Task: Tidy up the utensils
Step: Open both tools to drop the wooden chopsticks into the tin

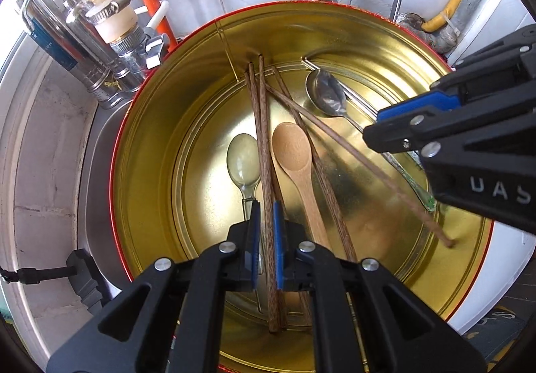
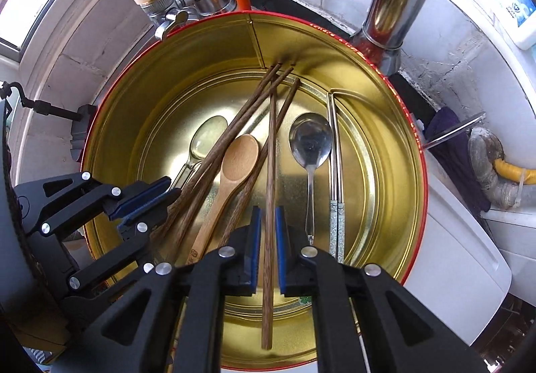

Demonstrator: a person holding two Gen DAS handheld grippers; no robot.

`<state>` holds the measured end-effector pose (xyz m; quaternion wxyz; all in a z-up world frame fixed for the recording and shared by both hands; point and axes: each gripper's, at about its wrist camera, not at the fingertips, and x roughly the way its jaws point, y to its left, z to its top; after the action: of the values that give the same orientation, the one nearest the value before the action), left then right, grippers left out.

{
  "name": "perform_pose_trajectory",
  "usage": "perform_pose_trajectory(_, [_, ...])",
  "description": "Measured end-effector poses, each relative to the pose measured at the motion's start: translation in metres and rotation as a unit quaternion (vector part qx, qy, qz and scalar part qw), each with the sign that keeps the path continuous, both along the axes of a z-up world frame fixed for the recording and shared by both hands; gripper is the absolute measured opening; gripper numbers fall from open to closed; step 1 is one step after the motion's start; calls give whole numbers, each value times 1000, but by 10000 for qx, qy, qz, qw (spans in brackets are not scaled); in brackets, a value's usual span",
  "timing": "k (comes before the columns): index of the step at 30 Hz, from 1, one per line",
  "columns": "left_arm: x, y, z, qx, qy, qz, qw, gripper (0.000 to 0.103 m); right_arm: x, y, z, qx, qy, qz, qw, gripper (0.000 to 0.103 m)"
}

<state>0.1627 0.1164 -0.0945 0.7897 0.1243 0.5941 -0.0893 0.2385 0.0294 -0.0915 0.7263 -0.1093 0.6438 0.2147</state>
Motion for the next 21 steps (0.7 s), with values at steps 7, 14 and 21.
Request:
perform_pose_trajectory(7, [-7, -3, 1, 71, -24, -71, 9999, 50, -5, -4, 0, 65, -6, -36, 10000, 56])
perform_pose_trajectory(14, [-8, -2, 1, 82, -6, -35, 10000, 50, -9, -1, -1, 70, -2, 66, 10000, 58])
perform_pose_trajectory(21, [-10, 2, 2, 64, -6, 14, 10000, 50, -17, -2, 5, 82, -48, 116, 9999, 59])
